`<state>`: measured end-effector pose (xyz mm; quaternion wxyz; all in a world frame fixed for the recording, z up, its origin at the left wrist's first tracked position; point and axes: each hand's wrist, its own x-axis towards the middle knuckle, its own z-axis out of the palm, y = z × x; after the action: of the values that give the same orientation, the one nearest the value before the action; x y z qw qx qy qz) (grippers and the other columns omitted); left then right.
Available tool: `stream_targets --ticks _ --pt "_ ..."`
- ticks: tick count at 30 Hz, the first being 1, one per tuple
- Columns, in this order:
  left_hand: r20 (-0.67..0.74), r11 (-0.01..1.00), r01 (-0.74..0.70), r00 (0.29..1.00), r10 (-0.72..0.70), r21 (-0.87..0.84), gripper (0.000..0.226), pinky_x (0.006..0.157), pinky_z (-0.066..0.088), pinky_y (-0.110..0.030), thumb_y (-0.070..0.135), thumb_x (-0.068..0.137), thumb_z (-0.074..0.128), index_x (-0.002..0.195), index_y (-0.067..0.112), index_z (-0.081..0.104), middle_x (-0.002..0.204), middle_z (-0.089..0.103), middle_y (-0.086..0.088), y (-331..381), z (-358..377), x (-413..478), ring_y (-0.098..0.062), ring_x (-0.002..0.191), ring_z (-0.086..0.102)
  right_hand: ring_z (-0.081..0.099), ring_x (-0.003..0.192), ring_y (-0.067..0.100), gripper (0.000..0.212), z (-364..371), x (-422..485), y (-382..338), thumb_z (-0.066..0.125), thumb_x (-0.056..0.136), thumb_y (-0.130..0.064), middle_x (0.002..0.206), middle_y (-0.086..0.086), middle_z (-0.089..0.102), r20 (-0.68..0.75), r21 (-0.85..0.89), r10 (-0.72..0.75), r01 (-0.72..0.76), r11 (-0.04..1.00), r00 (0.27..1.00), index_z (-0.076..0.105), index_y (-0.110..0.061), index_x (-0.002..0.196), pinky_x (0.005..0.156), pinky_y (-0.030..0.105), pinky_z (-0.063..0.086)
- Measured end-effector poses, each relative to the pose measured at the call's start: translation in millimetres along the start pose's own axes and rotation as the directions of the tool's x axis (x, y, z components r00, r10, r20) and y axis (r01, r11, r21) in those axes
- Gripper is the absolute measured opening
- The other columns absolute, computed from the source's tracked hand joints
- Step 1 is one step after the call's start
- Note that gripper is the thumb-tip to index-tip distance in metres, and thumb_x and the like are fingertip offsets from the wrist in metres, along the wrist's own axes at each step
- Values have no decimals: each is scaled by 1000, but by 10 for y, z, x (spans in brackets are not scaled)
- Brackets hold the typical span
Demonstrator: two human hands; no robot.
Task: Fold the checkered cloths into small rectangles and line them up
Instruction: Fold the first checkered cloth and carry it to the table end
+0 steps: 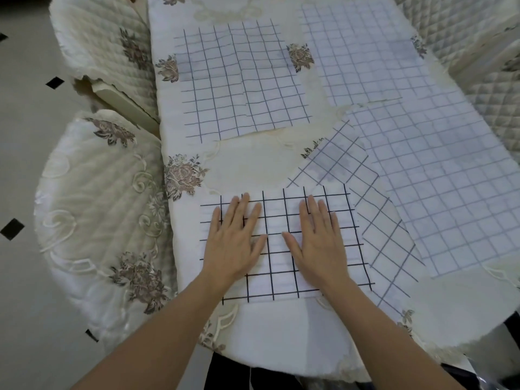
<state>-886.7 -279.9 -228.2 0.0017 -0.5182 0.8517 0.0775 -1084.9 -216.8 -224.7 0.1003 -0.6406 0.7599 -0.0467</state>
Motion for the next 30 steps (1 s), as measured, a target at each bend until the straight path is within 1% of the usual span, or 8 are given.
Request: stream_targets --ticks 4,10,17,19,22,24,26,30 --pt "-15 999 -37 999 37 -21 67 124 8 -45 61 100 22 159 32 6 167 -5 2 -172 77 67 -17 154 -6 -8 154 17 75 43 79 280 16 101 -63 168 -1 -6 33 -58 -2 4 998 999 1 -20 160 125 44 8" --pt "-46 998 -24 999 21 -66 70 124 9 -44 59 99 29 159 31 8 168 0 1 -229 77 34 -17 154 -2 -14 153 14 77 -53 28 616 11 100 -65 167 -2 -14 49 -54 76 -74 996 996 -9 -20 159 126 43 4" --pt "82 997 -53 995 49 48 68 109 32 -48 63 88 40 146 27 43 155 36 -6 -228 -290 229 -29 139 36 -20 151 16 80 -242 76 582 -2 94 -70 165 -1 -19 172 -49 75 -68 997 982 -15 -21 157 125 40 -2" --pt "60 990 -118 992 114 72 57 103 37 -48 56 85 51 131 24 54 140 47 -6 -229 -436 349 -28 127 45 -9 154 21 83 -415 55 548 0 93 -69 167 3 -7 167 1 100 -101 995 981 -3 -19 160 126 41 2" --pt "-9 971 -237 972 237 27 45 98 42 -50 41 79 69 116 17 63 129 56 -10 -179 -571 600 -30 118 52 33 145 32 71 -652 -126 502 24 98 -56 157 13 35 25 29 210 -210 977 977 35 -12 153 118 46 28" --pt "-46 931 -362 931 361 -32 41 97 43 -49 36 79 72 115 17 64 130 58 -10 -54 -602 764 -30 118 54 51 128 36 56 -718 -307 484 45 98 -43 142 16 52 -64 41 306 -304 952 950 48 -11 143 106 49 42" --pt "-61 840 -534 846 530 -97 39 96 44 -48 31 80 74 116 17 65 128 60 -7 137 -631 919 -30 115 57 58 116 36 48 -724 -474 450 61 93 -32 131 16 59 -125 53 395 -391 919 910 55 -10 136 95 48 48" --pt "73 569 -802 566 821 -182 44 103 40 -47 31 88 68 129 17 60 136 55 -5 565 -689 1183 -28 124 52 62 98 35 43 -631 -738 337 69 90 -29 116 14 63 -176 94 533 -525 846 827 62 -8 127 78 45 51"
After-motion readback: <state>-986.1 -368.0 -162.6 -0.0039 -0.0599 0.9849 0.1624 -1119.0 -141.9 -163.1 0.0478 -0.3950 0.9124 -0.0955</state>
